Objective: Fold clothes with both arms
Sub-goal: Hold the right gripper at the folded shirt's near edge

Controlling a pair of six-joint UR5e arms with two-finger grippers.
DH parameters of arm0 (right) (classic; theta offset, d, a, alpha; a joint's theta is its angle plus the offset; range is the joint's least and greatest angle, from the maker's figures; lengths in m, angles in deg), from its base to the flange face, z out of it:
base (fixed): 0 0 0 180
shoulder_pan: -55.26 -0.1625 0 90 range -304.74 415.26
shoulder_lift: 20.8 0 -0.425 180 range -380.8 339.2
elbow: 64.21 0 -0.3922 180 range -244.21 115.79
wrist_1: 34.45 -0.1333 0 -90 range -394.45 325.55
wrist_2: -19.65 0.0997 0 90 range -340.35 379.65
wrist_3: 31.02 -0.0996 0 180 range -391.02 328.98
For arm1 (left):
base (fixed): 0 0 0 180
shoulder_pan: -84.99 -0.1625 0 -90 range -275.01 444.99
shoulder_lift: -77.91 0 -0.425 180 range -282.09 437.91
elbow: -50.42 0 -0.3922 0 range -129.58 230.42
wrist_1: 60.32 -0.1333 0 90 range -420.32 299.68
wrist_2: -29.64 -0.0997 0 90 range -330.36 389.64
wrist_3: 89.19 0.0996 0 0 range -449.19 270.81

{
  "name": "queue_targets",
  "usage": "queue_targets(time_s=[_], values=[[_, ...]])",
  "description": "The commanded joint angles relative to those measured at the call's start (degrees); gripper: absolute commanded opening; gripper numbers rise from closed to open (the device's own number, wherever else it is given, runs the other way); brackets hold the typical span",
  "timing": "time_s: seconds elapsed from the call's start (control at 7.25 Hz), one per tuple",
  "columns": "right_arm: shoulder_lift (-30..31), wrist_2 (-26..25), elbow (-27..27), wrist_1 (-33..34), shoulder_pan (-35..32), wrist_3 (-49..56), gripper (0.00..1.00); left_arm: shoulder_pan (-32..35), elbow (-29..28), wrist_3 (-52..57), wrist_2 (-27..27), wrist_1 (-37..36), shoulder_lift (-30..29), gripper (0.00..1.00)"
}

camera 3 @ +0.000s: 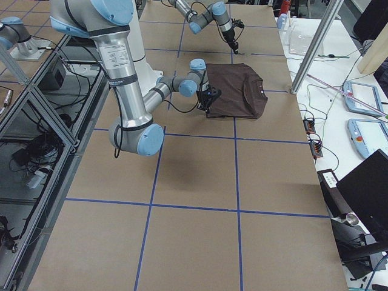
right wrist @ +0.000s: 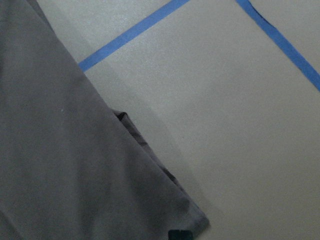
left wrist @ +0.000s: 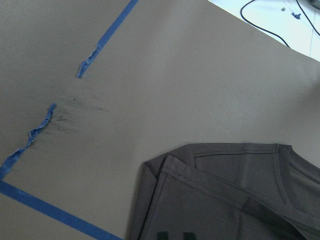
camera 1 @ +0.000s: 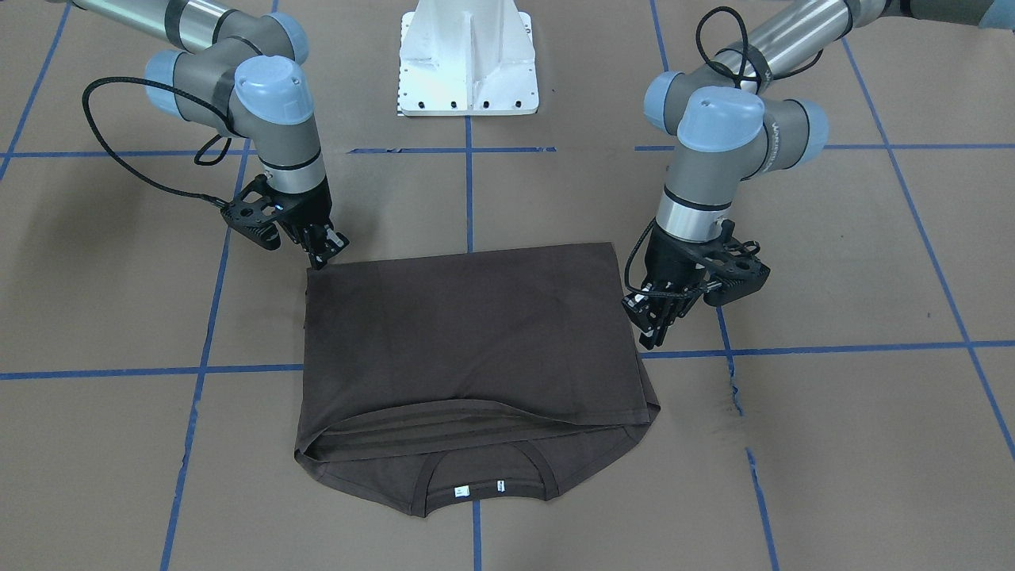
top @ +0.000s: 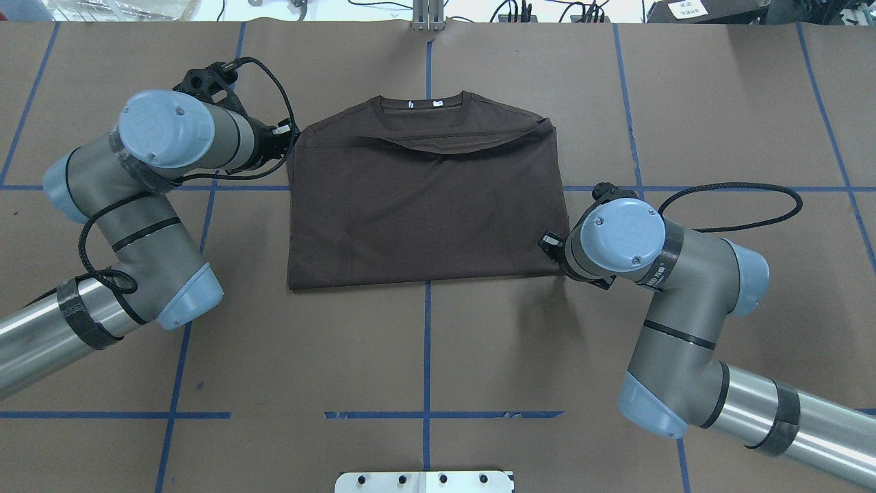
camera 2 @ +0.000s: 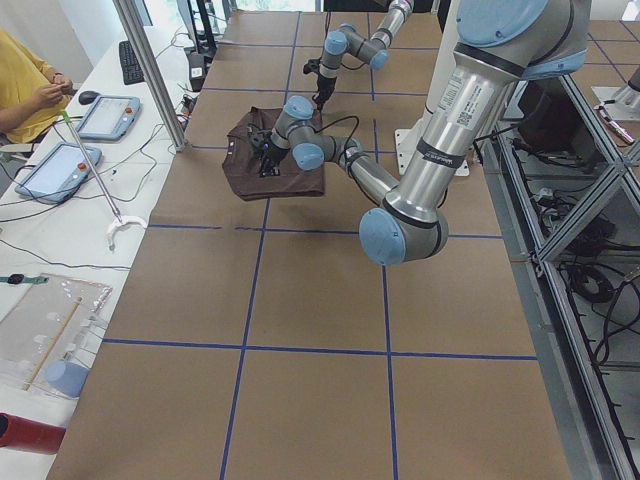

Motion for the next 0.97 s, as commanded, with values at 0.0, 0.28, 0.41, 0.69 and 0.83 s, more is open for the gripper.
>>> queue_targets(time_s=[0.0, 0.28, 0.41, 0.69, 0.83], values=[[-0.2, 0.0, -0.4, 0.0, -0.4, -0.2, 0.46, 0.0, 0.1, -0.2, 0.0, 0.0, 0.1, 0.24], [-0.2, -0.1, -0.7, 0.1, -0.6, -0.2, 0.6, 0.0, 0.1, -0.4, -0.1, 0.0, 0.4, 0.24], [-0.2, -0.2, -1.4, 0.0, -0.6, -0.2, 0.6, 0.0, 0.1, -0.5, -0.1, 0.0, 0.4, 0.24], [-0.8, -0.3, -3.0, -0.1, -0.5, -0.2, 0.59, 0.0, 0.1, -0.5, -0.2, 0.0, 0.4, 0.24], [-0.9, -0.3, -3.5, -0.1, -0.5, -0.2, 0.58, 0.0, 0.1, -0.5, -0.2, 0.0, 0.4, 0.24]])
